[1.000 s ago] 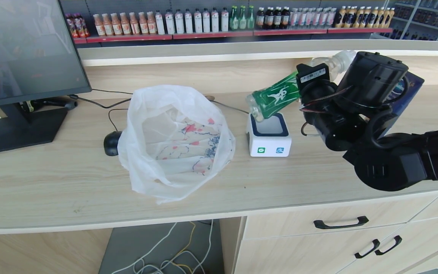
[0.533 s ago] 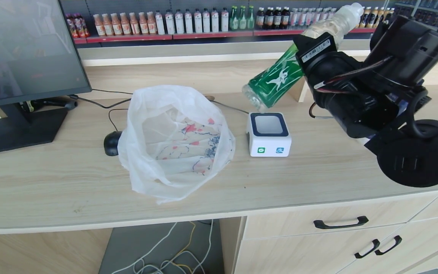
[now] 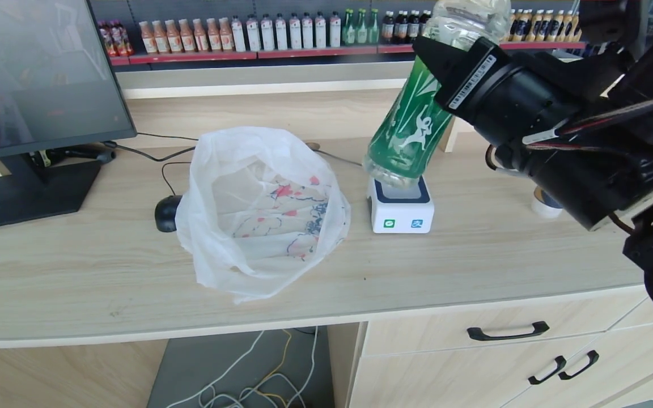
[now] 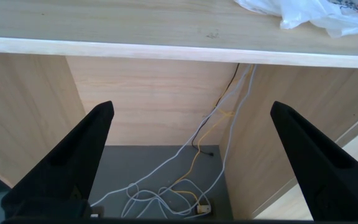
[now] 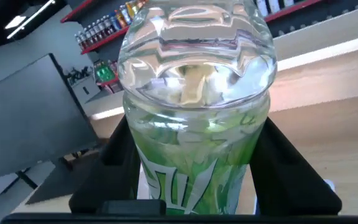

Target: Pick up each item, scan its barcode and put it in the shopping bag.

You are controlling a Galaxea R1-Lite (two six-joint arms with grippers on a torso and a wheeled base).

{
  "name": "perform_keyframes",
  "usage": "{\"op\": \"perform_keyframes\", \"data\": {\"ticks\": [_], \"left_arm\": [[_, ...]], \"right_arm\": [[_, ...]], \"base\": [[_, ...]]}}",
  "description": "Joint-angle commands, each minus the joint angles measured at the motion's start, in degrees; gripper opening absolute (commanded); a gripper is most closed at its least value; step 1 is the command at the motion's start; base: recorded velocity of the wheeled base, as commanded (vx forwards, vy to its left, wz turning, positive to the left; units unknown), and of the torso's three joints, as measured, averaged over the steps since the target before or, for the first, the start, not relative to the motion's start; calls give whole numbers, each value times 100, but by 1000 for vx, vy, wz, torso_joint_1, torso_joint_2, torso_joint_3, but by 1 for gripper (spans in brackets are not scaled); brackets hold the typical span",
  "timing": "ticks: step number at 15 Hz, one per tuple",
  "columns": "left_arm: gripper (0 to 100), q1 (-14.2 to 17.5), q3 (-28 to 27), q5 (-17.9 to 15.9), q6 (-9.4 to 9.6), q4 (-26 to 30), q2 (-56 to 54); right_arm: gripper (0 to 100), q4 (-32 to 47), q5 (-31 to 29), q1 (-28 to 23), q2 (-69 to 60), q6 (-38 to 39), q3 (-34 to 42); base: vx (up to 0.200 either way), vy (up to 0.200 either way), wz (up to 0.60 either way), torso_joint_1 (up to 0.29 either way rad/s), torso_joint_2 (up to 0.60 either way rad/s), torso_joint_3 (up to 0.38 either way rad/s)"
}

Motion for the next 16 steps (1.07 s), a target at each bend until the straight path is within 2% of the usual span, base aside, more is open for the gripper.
{"op": "perform_keyframes", "data": {"ticks": [1, 3, 5, 9, 16], "left_arm": [[100, 0, 0, 1, -4, 0, 0], [100, 0, 0, 1, -4, 0, 0], [100, 0, 0, 1, -4, 0, 0], [100, 0, 0, 1, -4, 0, 0], [100, 0, 0, 1, -4, 0, 0]], "right_arm": [[0, -206, 398, 13, -170, -544, 273], [0, -286, 829, 13, -214, -1265, 361], [0, -382, 1075, 13, -240, -1599, 422], [0, -1384, 1910, -365, -267, -2126, 1222], [0, -1797, 1901, -479, -372, -2205, 1477]], "base": [[0, 0, 0, 0, 0, 0], [0, 0, 0, 0, 0, 0], [0, 0, 0, 0, 0, 0], [0, 0, 0, 0, 0, 0], [0, 0, 0, 0, 0, 0]]}}
